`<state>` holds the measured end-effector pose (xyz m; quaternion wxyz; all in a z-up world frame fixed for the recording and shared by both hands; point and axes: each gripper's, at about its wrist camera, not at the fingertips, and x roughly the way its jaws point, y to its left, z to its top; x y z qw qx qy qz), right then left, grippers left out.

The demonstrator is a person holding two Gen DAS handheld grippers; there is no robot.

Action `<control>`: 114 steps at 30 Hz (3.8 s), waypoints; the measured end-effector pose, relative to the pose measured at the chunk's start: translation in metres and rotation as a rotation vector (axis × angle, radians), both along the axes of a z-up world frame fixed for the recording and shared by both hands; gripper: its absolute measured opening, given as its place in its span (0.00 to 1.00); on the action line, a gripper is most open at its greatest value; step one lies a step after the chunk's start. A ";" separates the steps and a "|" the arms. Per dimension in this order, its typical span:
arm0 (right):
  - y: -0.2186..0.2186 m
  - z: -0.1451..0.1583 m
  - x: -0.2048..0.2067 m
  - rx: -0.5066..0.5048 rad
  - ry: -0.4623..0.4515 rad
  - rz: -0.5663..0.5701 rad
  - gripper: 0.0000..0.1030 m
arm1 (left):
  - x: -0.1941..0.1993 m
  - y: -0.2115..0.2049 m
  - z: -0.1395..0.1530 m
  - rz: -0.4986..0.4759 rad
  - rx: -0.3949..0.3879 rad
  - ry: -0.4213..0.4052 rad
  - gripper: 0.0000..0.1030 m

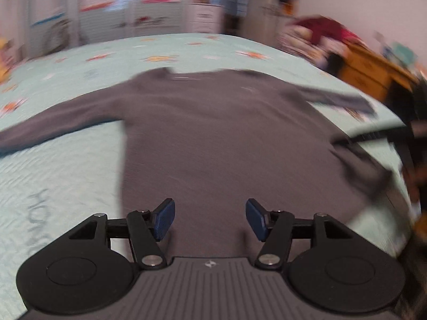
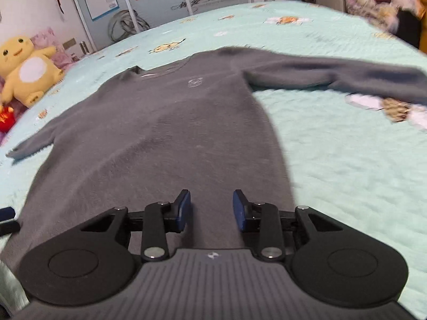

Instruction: Fold clothes

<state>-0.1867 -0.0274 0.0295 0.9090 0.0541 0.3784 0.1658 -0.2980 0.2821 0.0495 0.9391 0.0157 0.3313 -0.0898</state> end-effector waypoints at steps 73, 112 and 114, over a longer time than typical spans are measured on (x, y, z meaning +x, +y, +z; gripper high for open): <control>0.025 -0.040 -0.117 -0.843 -0.565 0.341 0.03 | 0.016 -0.145 -0.025 -0.310 0.226 -0.035 0.06; -0.002 -0.042 -0.089 -0.633 -0.367 0.229 0.07 | -0.036 0.102 -0.048 0.377 -0.669 0.129 0.08; -0.002 -0.040 -0.092 -0.659 -0.389 0.222 0.08 | -0.046 0.100 -0.035 0.365 -0.697 0.109 0.07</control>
